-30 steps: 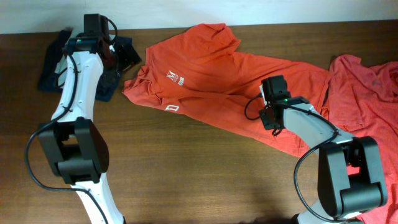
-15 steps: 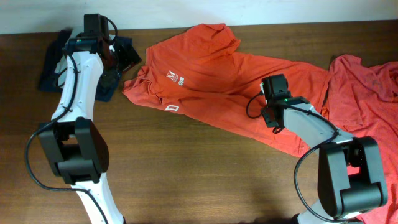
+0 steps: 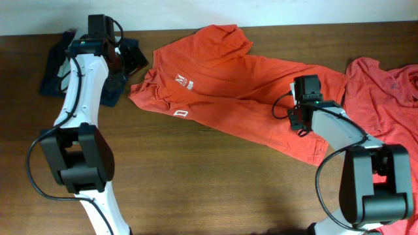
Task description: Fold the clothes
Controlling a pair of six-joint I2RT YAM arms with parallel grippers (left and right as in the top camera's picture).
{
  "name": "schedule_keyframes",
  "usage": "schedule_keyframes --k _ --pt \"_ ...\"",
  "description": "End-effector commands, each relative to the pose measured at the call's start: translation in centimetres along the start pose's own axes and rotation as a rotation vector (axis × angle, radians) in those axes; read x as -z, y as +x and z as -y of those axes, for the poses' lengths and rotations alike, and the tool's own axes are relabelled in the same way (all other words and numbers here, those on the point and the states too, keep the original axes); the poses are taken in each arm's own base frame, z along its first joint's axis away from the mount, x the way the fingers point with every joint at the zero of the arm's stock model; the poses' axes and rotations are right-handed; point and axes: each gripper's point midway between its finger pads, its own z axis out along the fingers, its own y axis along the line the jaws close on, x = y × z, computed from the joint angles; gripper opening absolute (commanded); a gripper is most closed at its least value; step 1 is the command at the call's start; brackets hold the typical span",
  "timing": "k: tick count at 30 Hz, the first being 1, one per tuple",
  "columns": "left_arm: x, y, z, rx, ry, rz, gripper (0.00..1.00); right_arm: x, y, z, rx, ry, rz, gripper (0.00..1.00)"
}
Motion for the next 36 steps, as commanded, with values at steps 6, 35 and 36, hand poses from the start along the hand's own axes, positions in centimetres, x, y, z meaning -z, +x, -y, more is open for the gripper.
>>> schedule_keyframes --k 6,35,36 --pt "-0.4 0.4 0.1 0.005 0.004 -0.014 0.99 -0.3 -3.1 3.1 -0.094 0.052 0.121 0.30" --pt "-0.4 0.4 0.1 0.005 0.004 -0.014 0.99 4.4 0.4 -5.1 -0.230 -0.414 -0.162 0.04" --pt "-0.4 0.4 0.1 0.005 0.004 -0.014 0.99 4.2 0.7 -5.2 -0.230 -0.414 -0.165 0.04"
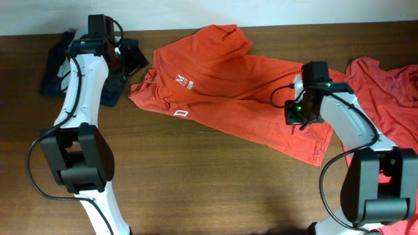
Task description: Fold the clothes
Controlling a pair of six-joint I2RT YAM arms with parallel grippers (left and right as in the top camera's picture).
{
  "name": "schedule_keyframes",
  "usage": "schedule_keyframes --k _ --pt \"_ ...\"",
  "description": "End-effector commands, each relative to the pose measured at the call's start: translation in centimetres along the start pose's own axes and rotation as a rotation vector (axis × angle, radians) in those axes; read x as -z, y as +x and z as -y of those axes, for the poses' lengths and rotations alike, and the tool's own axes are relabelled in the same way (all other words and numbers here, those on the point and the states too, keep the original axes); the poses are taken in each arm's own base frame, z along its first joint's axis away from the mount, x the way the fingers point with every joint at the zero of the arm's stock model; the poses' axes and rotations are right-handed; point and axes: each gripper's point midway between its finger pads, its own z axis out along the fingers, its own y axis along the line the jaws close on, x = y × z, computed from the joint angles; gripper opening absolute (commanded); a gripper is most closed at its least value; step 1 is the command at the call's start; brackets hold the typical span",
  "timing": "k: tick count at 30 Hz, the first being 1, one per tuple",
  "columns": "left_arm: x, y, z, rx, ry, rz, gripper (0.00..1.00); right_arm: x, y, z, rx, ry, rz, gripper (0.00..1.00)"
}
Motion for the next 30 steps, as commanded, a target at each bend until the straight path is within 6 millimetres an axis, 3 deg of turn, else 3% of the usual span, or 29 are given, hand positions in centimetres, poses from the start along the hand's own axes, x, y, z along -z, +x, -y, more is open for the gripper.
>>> schedule_keyframes --k 1,19,30 --pt "-0.4 0.4 0.1 0.005 0.004 -0.014 0.99 -1.0 1.1 -0.5 -0.015 -0.028 -0.023 0.04" --pt "-0.4 0.4 0.1 0.005 0.004 -0.014 0.99 -4.3 3.2 0.2 -0.034 -0.006 -0.004 0.04" --pt "-0.4 0.4 0.1 0.005 0.004 -0.014 0.99 -4.0 3.1 4.9 -0.035 0.264 0.018 0.04"
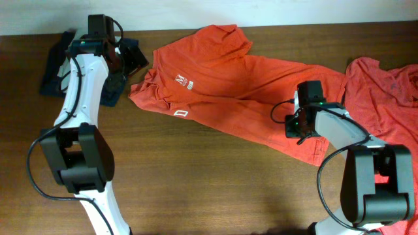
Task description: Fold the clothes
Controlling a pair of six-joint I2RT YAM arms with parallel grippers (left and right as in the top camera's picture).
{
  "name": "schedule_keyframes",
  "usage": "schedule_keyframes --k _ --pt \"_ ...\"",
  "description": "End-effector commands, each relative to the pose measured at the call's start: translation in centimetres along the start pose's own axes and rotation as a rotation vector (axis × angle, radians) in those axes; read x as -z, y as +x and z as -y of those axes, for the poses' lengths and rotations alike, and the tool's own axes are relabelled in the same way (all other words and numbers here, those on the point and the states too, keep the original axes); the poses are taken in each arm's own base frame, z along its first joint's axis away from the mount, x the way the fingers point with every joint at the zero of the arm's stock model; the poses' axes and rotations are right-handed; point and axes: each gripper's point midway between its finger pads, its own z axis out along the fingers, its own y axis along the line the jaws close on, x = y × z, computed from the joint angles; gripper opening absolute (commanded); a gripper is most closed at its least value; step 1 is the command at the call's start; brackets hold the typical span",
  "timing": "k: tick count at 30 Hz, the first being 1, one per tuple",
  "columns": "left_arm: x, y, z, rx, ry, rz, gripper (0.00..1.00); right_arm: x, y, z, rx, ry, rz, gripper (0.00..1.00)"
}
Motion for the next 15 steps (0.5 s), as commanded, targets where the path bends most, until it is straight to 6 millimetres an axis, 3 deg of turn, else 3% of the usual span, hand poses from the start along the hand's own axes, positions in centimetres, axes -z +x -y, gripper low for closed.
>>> schedule_keyframes --k 1,15 --pt "-0.4 0.4 0.1 0.005 0.004 -0.014 0.99 -0.1 0.0 2.3 -0.009 0.134 0.009 0.04" --pt "-0.4 0.4 0.1 0.005 0.004 -0.014 0.99 0.8 -2.9 5.9 -0.052 0.318 0.136 0.04"
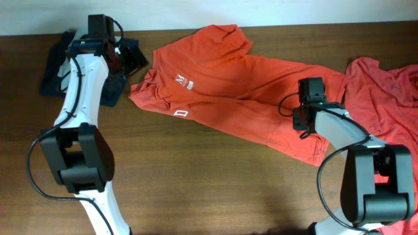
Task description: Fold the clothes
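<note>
An orange T-shirt (222,85) lies spread and crumpled across the middle of the table, with a white logo near its left side. My right gripper (302,124) hangs over the shirt's lower right part, its fingers hidden beneath the wrist. The left gripper (123,64) sits at the far left over a dark blue garment (55,68), with its fingers lost against the dark cloth. A second reddish garment (385,91) lies at the right edge.
The wooden table (196,176) shows bare wood in front of the shirt. A pale wall (274,12) runs along the table's back edge. Both arm bases stand near the front edge.
My right wrist has shifted slightly to the right over the orange shirt's lower right part. The shirt and the left arm look unchanged.
My right gripper was over the orange shirt's right lower part, then stood a little farther back and right, then was nearer again. It now stays close to that spot. The shirt's shape has hardly changed, and the left arm stayed over the dark garment throughout.
</note>
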Controlling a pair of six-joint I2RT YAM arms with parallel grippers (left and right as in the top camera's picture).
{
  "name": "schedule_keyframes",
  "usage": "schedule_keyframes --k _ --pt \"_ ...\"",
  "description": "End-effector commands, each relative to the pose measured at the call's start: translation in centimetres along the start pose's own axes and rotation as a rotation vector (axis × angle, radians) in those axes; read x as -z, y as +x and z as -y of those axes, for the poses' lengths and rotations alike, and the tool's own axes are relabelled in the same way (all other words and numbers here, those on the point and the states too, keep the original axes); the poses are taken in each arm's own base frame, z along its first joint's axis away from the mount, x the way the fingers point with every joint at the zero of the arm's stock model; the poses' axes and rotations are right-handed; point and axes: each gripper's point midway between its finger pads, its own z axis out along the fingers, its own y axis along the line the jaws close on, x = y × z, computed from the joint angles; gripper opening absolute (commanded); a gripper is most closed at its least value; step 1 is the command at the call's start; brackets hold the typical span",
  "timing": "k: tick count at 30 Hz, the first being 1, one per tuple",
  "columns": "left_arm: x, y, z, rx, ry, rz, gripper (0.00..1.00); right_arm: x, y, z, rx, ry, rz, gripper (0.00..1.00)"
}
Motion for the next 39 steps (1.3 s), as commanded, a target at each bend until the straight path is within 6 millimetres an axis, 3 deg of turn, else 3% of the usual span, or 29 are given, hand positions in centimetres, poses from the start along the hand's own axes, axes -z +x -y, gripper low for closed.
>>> schedule_keyframes --k 1,6,9,15,19,23,39 --pt "-0.4 0.4 0.1 0.005 0.004 -0.014 0.99 -0.3 0.3 1.6 -0.018 0.066 -0.007 0.05" --pt "-0.4 0.4 0.1 0.005 0.004 -0.014 0.99 0.5 0.6 0.9 -0.014 -0.012 -0.056 0.28" --pt "-0.4 0.4 0.1 0.005 0.004 -0.014 0.99 2.0 0.8 -1.1 -0.009 -0.161 -0.127 0.32" --pt "-0.4 0.4 0.1 0.005 0.004 -0.014 0.99 4.1 2.3 -4.5 -0.031 -0.377 -0.230 0.32" --pt "-0.4 0.4 0.1 0.005 0.004 -0.014 0.99 4.0 2.2 -4.3 -0.031 -0.364 -0.225 0.31" --pt "-0.4 0.4 0.1 0.005 0.004 -0.014 0.99 3.6 1.8 -4.1 -0.032 -0.348 -0.206 0.23" --pt "-0.4 0.4 0.1 0.005 0.004 -0.014 0.99 1.9 2.5 -3.9 -0.034 -0.307 -0.176 0.24"
